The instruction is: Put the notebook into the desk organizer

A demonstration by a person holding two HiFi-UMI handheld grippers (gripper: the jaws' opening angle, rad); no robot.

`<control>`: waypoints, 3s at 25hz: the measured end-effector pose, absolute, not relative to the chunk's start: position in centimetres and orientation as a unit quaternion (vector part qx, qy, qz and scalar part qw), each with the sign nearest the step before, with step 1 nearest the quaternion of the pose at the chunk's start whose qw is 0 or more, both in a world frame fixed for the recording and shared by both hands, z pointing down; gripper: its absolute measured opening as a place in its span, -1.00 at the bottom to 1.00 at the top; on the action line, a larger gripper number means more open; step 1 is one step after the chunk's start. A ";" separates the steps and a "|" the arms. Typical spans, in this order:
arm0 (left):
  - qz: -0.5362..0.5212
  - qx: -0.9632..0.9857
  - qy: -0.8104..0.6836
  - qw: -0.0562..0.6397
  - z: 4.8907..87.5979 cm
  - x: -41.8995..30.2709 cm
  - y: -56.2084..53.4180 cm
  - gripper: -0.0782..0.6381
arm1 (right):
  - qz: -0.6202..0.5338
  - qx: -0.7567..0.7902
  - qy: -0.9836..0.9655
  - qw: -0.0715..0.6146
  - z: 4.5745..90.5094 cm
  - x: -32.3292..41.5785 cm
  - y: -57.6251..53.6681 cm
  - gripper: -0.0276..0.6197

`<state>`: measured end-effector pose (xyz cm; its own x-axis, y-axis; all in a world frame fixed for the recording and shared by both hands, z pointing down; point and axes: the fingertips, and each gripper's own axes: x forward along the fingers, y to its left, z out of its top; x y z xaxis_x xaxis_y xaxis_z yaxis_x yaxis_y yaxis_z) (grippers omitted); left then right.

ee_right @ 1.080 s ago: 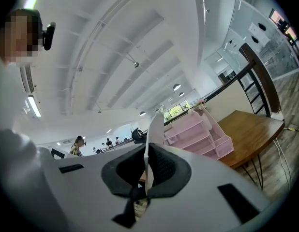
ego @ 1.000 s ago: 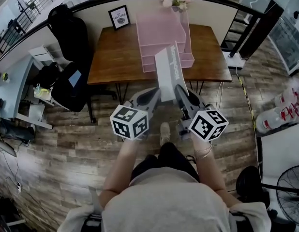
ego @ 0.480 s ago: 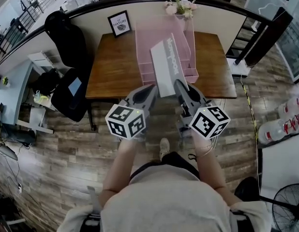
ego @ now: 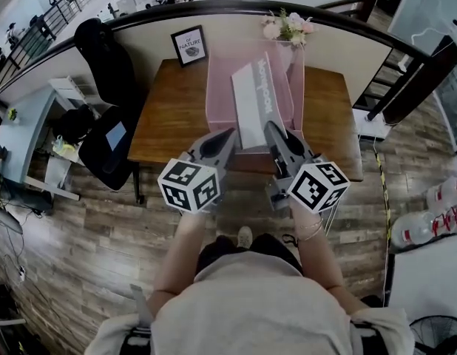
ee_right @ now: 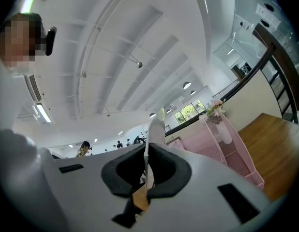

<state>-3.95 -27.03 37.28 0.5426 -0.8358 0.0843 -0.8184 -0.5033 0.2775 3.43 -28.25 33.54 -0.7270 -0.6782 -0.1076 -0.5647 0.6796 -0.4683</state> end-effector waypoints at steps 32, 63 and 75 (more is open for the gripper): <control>-0.055 0.866 -0.469 0.163 36.0 -6.8 -33.0 -0.75 | -0.241 -0.382 0.881 0.143 34.1 1.0 -35.2 -0.87; -0.056 0.884 -0.427 0.182 36.8 -6.9 -33.7 -0.75 | -0.196 -0.497 0.845 -0.033 38.6 0.4 -40.5 -0.60; -0.059 0.887 -0.418 0.188 37.3 -6.8 -34.0 -0.75 | -0.111 -0.502 0.852 -0.101 38.5 0.1 -40.4 -0.47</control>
<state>-6.75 -33.96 37.27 0.6438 -0.7634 0.0532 -0.7193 -0.5800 0.3824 0.15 -40.41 38.53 -0.4760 -0.8323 0.2841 -0.8773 0.4719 -0.0872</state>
